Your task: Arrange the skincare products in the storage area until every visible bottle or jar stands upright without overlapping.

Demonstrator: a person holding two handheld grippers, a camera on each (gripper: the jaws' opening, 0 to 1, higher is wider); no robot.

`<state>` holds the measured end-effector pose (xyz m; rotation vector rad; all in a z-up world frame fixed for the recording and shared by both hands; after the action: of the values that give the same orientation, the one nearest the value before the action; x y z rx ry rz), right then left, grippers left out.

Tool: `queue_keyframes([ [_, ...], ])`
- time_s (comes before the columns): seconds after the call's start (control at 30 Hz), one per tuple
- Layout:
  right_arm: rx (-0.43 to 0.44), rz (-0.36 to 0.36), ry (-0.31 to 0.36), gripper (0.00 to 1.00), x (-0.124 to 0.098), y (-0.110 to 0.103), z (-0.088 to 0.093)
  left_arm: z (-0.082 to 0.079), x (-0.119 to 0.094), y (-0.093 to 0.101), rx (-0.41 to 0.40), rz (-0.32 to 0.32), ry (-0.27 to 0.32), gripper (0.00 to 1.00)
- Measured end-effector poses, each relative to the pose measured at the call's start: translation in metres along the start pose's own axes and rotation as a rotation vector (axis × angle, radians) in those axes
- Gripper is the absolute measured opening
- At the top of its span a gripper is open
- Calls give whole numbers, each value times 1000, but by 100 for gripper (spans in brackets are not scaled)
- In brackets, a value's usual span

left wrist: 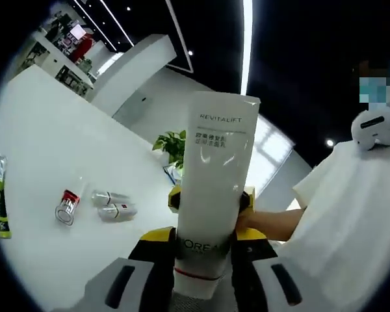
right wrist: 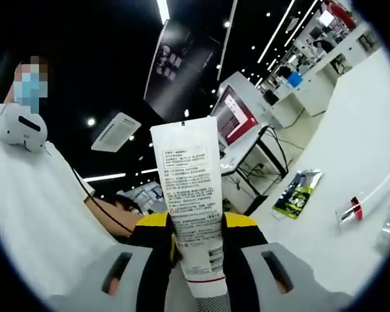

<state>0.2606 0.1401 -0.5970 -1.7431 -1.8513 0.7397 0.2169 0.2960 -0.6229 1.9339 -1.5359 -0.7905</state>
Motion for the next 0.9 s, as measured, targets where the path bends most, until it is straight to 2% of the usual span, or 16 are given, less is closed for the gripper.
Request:
queue_keyframes([
  [0.1, 8, 4, 13, 28, 3, 2, 0, -1, -1, 0, 17, -37, 5, 32],
  [0.3, -13, 38, -2, 29, 11, 3, -3, -2, -5, -2, 33, -106, 10, 30],
  [0.53, -98, 200, -91, 30, 19, 7, -4, -2, -4, -8, 60, -237, -17, 30],
  [0.8, -57, 354, -101, 31, 30, 8, -2, 0, -3, -12, 110, -360, -52, 30],
  [0.9, -62, 389, -110, 31, 33, 7, -3, -1, -4, -12, 113, -392, -56, 30],
])
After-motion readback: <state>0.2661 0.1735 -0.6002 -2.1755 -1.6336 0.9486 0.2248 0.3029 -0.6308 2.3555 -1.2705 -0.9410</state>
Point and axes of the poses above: the point that each gripper's makers call its tool centre point, and the gripper's own axes: x roughly forward along the fingers, y roughly to its right, z roughly out of its underside, the point moved 10 cm from there along -x, roughly backward along the fingers, and after that the axes turned 8 degrees about -y, right-handed, at the moved point
